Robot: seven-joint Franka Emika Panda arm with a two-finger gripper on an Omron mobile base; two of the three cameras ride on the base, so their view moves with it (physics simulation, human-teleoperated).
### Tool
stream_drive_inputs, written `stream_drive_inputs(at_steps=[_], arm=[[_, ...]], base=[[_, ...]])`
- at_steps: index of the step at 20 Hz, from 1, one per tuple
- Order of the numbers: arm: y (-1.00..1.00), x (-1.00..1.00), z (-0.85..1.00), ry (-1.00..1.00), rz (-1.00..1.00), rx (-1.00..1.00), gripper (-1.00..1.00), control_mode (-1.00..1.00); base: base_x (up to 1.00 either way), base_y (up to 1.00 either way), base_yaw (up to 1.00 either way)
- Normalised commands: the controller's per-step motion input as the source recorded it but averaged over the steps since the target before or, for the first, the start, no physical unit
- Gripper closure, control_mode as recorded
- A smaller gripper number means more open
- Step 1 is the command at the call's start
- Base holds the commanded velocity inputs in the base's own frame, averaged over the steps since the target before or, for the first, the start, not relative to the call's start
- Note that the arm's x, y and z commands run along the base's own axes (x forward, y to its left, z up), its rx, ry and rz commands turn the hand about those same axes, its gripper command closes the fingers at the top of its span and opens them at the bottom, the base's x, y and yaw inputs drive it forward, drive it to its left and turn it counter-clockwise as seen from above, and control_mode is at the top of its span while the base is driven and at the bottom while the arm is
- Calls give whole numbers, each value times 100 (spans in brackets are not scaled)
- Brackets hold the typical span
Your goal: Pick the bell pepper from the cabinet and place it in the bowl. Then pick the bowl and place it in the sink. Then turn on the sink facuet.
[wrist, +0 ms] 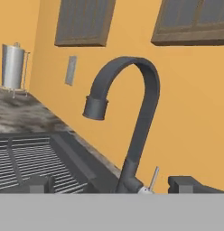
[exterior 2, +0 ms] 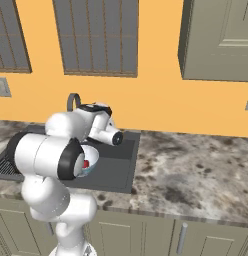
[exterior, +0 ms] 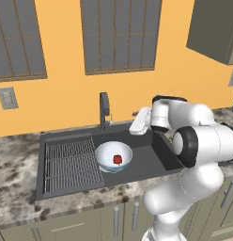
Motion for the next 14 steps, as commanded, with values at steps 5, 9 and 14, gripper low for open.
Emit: stream_drive_inputs(at_steps=[5,9,14], arm=[[13,30,-17,0,0,12,-100,-100],[26,39,-5,0,0,11,-100,-100],[27,51,-3,1,0,5,-100,-100]], base=[[0,0,0],[0,0,0],[0,0,0]])
